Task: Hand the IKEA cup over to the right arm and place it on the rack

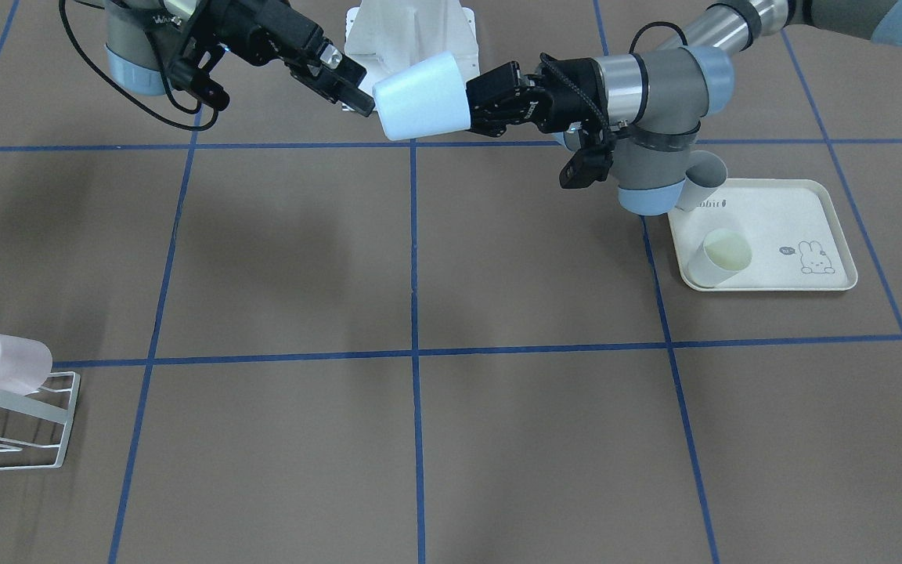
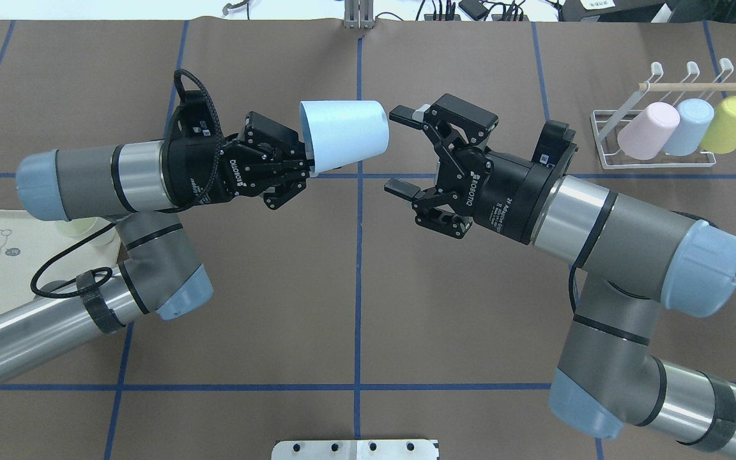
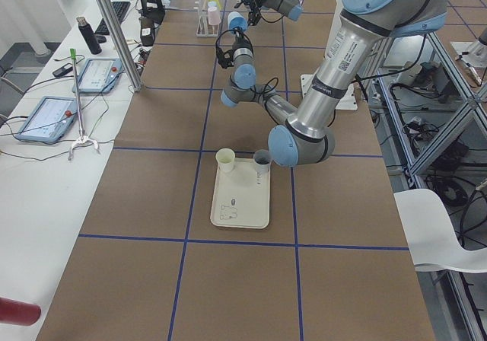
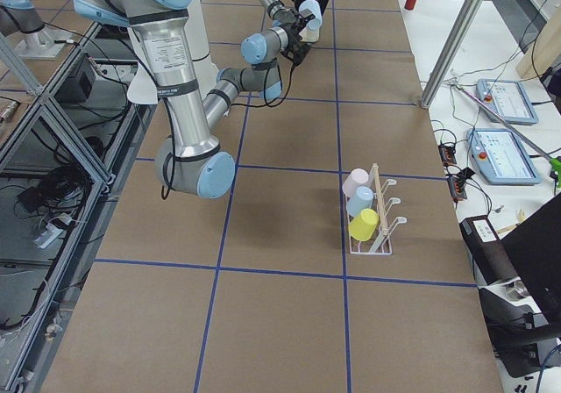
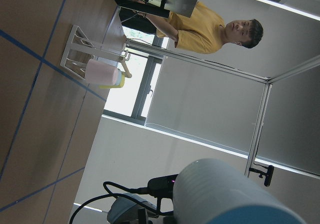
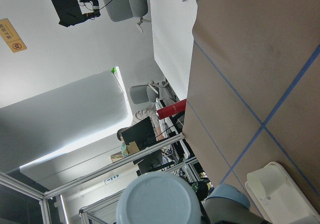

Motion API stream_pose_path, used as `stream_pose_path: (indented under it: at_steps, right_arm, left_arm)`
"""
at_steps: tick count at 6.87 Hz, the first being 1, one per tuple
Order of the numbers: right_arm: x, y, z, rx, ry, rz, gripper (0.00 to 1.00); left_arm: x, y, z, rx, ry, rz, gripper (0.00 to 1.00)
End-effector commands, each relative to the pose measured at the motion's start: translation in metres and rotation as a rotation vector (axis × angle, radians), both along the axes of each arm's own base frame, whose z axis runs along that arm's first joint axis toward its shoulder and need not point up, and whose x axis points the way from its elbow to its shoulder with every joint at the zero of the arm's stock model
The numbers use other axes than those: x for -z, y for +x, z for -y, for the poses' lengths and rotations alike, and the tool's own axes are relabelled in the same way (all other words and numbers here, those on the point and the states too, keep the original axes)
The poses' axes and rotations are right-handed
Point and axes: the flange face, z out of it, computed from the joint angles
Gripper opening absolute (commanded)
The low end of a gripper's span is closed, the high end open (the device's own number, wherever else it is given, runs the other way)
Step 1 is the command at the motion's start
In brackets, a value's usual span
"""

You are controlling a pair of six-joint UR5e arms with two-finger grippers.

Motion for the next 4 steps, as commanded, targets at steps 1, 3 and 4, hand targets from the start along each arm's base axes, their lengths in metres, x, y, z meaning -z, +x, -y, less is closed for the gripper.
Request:
stream_pose_path:
  at_steps: [1,3,4]
  right_arm:
    - [-0.0012,-0.0042,-0.0023,0.004,-0.002,-0.003,1.00]
    - [0.0001,-0.0025,-0.0030,0.002,0.002,0.003,1.00]
    - [0.0001,-0.0018,-0.0025,0.000,0.003,0.004,1.00]
  left_arm:
    - [0.0017,0.0075,-0.0058,-0.015,-0.001,0.001,0.00]
    - [0.0026,0.0133,-0.0114,-0.027,0.000,-0.001,0.00]
    - [0.0021,0.0143,-0.0118,-0.029,0.000,0.000,0.00]
